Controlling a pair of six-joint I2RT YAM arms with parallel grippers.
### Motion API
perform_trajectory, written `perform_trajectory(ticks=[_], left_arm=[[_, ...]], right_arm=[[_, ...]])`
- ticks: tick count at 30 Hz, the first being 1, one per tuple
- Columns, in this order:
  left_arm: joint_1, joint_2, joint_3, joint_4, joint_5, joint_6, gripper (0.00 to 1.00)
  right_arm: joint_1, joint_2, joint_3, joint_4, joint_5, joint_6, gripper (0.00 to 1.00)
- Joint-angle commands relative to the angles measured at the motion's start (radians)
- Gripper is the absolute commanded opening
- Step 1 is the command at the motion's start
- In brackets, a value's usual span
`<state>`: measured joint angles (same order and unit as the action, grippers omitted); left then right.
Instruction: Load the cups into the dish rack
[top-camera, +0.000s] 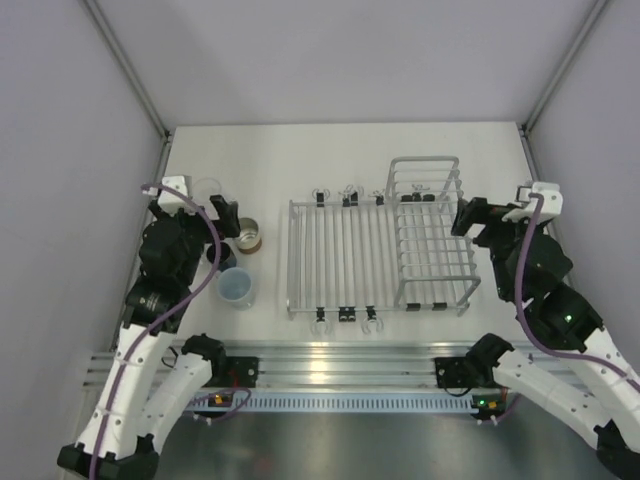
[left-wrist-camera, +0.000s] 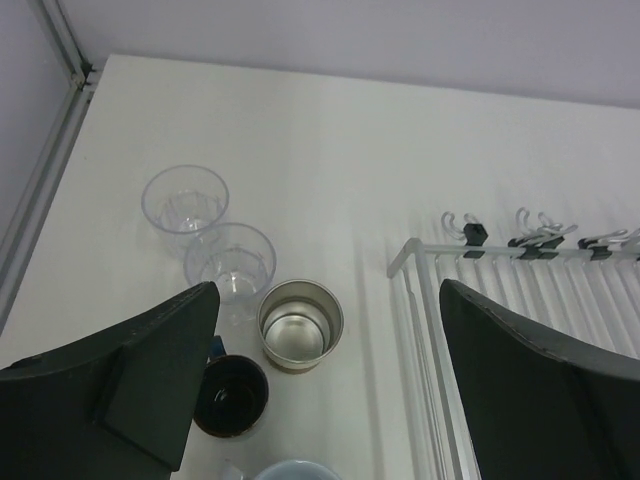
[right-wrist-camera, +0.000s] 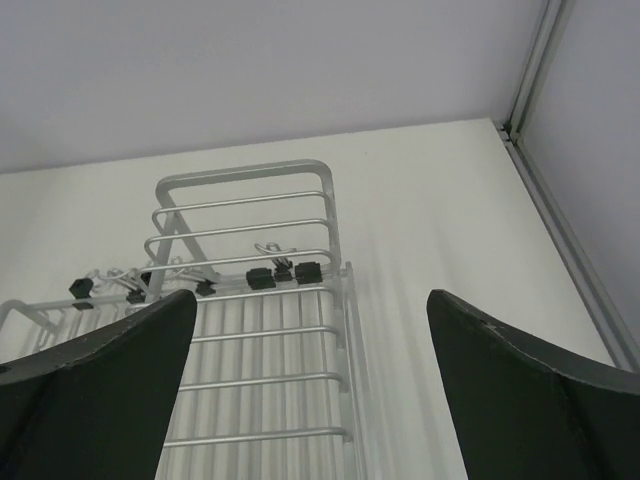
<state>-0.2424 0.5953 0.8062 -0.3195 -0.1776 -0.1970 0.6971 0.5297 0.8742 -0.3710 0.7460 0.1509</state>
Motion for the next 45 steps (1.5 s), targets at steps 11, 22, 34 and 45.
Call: perform_trajectory(ticks=[11, 22, 34, 45], left_arm=[[-0.001, 0.521, 0.228, -0.17, -0.026, 0.028, 0.89], [0.008, 0.613, 0.214, -0.214, -0.093, 0.016, 0.84], [0.075, 0.687, 0.185, -0.214, 0.013, -0.012, 0.73], [0.084, 0.768, 0.18, -0.25, 0.0, -0.035, 0.65]], right_arm=[[-0.005, 0.266, 0.21, 0.044, -0.224, -0.1, 0.99], [-0.004, 0.354, 0.255, 0.078, -0.39, -0.097, 0.93], [-0.005, 0.326, 0.223, 0.095, -0.395, -0.093, 0.93], [-0.005, 0.314, 0.21, 0.101, -0.389, -0.091, 0.94]])
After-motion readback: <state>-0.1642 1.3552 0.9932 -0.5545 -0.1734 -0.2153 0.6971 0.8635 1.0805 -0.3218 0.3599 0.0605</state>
